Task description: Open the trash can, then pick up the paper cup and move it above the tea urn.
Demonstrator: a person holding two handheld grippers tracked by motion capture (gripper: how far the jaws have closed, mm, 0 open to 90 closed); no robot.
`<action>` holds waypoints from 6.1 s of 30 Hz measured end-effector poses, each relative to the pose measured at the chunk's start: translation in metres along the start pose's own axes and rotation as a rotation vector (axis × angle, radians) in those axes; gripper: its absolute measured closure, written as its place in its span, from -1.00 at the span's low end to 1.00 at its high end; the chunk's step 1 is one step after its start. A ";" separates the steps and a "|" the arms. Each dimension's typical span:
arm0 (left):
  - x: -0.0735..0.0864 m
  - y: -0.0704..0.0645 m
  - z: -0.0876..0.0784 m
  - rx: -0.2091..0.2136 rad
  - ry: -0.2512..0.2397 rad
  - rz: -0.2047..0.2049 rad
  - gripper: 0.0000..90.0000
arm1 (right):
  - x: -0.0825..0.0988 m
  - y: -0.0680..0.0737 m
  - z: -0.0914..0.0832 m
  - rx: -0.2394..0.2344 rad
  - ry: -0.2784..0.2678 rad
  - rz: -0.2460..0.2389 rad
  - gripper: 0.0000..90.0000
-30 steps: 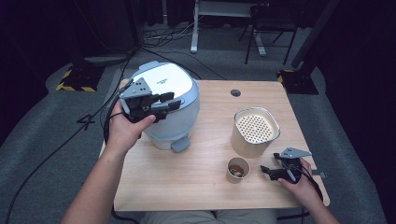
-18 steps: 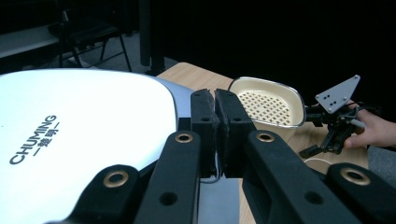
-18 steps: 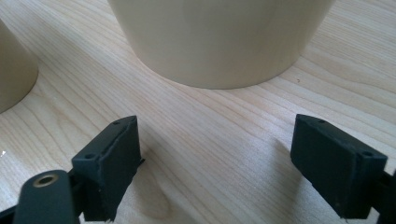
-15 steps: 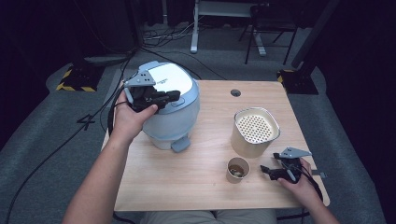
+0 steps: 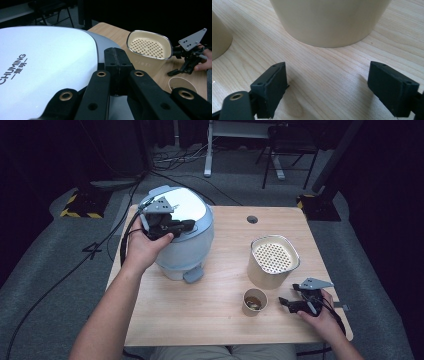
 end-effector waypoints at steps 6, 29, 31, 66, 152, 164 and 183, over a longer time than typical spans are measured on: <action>0.001 -0.003 -0.002 -0.012 0.007 0.008 1.00 | 0.000 0.000 0.000 0.000 0.000 0.000 -0.64; 0.003 -0.025 -0.009 0.048 -0.054 0.041 0.35 | 0.000 0.000 0.000 -0.002 -0.001 0.000 -0.64; 0.004 -0.030 -0.014 0.069 -0.068 0.045 0.33 | 0.000 0.000 0.000 -0.002 -0.001 0.000 -0.64; 0.141 -0.078 0.005 0.116 0.050 -0.040 0.04 | -0.001 0.006 -0.007 -0.004 0.037 -0.003 -0.49; 0.236 -0.066 0.043 -0.131 0.317 -0.064 -0.38 | -0.060 0.107 -0.009 -0.236 -0.262 -0.242 -0.37; 0.236 -0.066 0.043 -0.130 0.318 -0.062 -0.39 | -0.090 0.093 -0.042 -0.225 -0.294 -0.249 -0.35; 0.236 -0.066 0.044 -0.131 0.316 -0.063 -0.39 | -0.138 0.050 -0.077 -0.225 -0.340 -0.267 -0.35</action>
Point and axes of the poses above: each handheld gripper's, and its own axes: z roughly forward along the jaws, x roughly out of its underside, y roughly to its left, the point moved 3 cm from there along z, roughly forward along the jaws
